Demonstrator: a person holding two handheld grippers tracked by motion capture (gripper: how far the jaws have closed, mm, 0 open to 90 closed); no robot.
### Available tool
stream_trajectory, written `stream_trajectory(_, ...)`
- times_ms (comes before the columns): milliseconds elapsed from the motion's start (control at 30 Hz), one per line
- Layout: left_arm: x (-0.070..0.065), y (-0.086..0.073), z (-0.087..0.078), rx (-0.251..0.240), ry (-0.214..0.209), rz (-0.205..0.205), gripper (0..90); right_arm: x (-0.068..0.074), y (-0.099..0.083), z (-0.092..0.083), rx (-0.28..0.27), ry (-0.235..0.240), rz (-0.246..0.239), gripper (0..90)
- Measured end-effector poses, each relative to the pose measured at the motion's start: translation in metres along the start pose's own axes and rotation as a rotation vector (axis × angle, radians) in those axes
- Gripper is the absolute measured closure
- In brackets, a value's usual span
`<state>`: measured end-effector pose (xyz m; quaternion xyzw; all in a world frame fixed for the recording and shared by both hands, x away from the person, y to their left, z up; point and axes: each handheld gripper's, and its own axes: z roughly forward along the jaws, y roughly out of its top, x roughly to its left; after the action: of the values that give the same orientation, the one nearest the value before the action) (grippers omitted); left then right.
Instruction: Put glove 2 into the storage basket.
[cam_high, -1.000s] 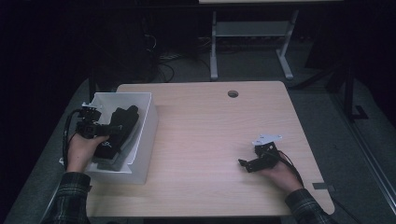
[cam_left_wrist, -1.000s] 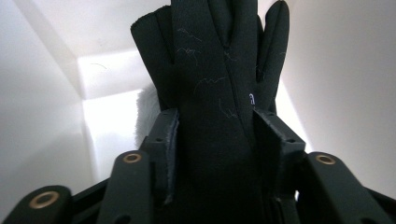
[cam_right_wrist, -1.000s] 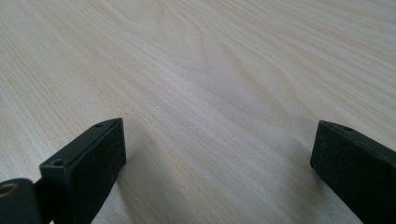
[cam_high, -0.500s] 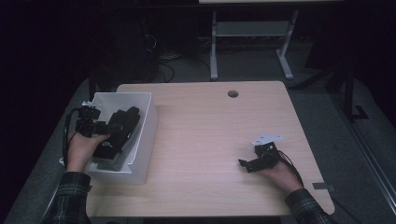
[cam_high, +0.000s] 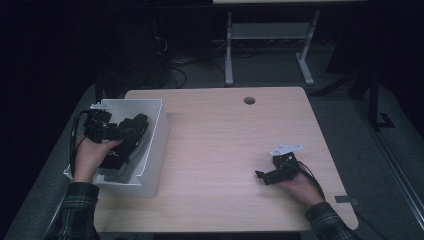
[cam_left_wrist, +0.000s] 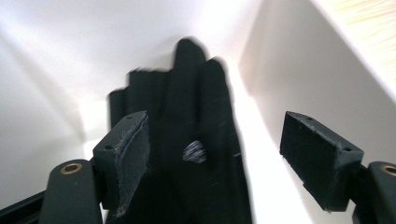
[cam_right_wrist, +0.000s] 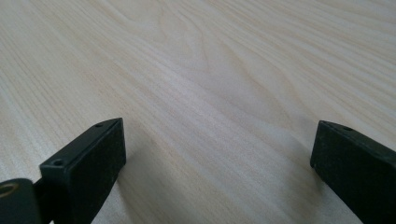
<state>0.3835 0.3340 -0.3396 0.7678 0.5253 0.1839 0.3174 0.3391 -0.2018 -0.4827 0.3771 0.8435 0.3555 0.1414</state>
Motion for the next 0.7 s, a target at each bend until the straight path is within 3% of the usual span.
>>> stream_trajectory(200,-0.021,0.014,-0.004,-0.037,-0.064,0.037,23.7,0.000,0.000,0.000,0.000,0.001,0.000,3.2)
stream_trajectory(700,-0.097,0.042,-0.001,-0.111,-0.180,0.131,23.7,0.000,0.000,0.000,0.000,0.002,-0.001,3.2)
